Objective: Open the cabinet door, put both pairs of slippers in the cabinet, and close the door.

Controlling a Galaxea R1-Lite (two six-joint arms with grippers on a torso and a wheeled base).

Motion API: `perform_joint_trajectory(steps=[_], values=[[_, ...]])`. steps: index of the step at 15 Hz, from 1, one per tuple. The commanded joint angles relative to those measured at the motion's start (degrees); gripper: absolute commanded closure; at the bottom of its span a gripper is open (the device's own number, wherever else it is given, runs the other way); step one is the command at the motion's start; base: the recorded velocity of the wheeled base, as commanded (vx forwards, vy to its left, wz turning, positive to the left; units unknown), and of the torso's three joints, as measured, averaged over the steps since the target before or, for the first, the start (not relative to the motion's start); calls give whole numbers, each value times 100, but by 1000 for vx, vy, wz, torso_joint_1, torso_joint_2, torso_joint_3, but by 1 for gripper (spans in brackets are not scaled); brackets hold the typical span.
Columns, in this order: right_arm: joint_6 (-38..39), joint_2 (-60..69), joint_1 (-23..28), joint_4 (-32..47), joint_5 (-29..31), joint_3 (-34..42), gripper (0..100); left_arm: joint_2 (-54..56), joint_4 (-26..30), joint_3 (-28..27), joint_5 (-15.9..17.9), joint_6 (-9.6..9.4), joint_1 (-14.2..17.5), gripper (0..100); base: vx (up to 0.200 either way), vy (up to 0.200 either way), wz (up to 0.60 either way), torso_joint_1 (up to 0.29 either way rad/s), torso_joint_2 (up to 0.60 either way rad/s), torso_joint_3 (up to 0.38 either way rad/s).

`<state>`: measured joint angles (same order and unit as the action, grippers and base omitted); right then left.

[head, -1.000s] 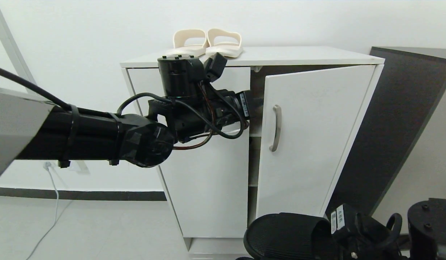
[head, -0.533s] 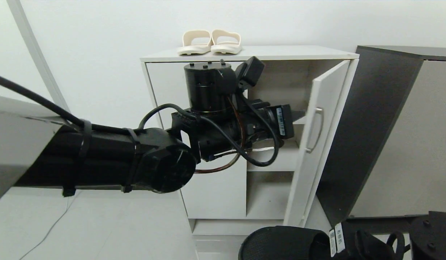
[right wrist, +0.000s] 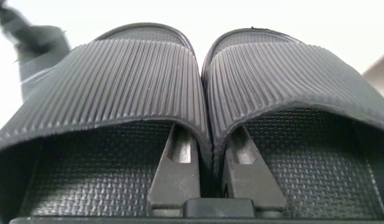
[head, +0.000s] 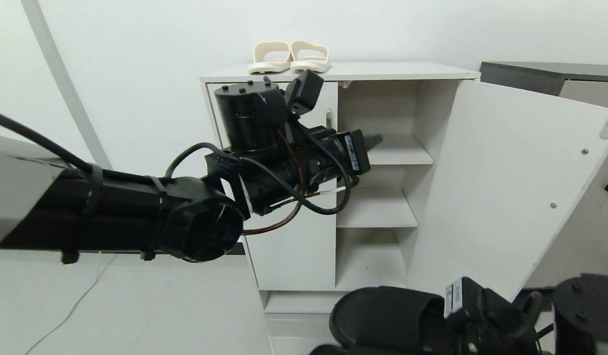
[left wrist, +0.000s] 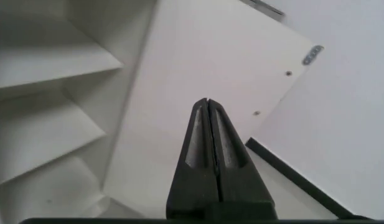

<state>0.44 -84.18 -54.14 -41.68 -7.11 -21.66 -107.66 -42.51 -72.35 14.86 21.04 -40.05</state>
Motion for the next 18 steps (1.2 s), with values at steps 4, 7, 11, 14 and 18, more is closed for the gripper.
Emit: perform_joint_trajectory(steps=[4,7,11,14,18], values=[[923,-1435,694,11,2064,-1411,100,2855,1491,1329,-1187,-566,1157,100,0,0,0,0,0,0],[1064,-2112,1195,-16,3049,-1903,100,5343,3855,1847,-2646,-1032,1535,100,0,0,0,0,0,0],[1143,-2235,1318,2,3251,-2009,100,7584,5815,2322,-3121,-1234,3266,100,0,0,0,0,0,0],[1143,-2305,1309,-16,3260,-2000,100,9025,5886,3429,-3446,-1656,4049,100,0,0,0,0,0,0],[1143,-2305,1265,-16,3251,-1973,100,10018,5824,4809,-3411,-1928,4101,100,0,0,0,0,0,0]])
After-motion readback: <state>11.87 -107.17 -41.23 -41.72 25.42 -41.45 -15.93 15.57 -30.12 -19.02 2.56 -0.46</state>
